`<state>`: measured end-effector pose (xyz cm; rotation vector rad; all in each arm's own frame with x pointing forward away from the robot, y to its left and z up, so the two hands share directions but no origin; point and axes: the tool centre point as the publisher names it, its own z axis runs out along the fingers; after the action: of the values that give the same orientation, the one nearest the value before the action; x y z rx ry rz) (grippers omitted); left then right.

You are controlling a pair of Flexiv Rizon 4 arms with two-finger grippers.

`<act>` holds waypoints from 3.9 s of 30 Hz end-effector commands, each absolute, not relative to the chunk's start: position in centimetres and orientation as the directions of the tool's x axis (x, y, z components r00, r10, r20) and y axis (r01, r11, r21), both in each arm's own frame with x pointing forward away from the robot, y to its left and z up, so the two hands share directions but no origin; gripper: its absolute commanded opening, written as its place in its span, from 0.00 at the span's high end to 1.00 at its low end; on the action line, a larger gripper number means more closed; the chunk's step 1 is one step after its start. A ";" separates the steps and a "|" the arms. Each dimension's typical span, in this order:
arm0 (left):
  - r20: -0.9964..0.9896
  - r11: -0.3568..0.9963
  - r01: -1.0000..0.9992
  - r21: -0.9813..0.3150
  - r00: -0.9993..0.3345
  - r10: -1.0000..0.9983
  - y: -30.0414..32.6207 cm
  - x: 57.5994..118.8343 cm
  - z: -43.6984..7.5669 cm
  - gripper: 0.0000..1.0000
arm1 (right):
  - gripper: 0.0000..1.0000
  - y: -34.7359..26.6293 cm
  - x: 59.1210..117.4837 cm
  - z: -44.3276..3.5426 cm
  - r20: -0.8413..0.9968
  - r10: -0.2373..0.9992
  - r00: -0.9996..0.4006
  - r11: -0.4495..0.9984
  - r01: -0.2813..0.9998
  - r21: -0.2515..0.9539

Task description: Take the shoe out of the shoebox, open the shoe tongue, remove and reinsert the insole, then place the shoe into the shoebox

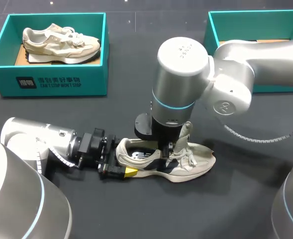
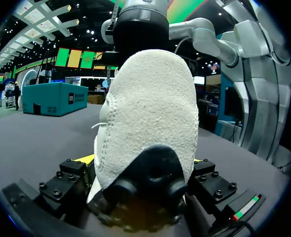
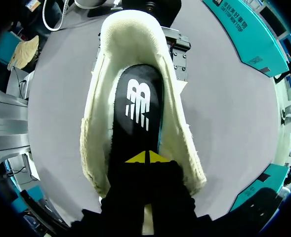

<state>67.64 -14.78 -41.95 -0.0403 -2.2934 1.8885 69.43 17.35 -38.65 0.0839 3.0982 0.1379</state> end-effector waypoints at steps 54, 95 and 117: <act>0.114 0.197 -0.087 -0.976 -0.985 0.129 -14.8 67.7 -42.2 1.00 | 1.00 19.1 65.9 -43.4 0.270 0.095 -0.958 0.983 0.133 0.127; 0.114 0.197 -0.087 -0.976 -0.985 0.129 -14.8 67.7 -42.2 1.00 | 1.00 16.2 66.3 -37.6 -0.047 0.009 -0.999 0.895 -0.013 0.445; 0.114 0.197 -0.087 -0.976 -0.985 0.129 -14.8 67.7 -42.2 1.00 | 1.00 16.3 68.3 -35.1 -0.172 -0.089 -0.981 0.852 -0.165 0.497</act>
<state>67.58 -14.76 -41.93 -0.0418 -2.2929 1.8878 68.41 16.52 -35.68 -0.1877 2.8829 0.7952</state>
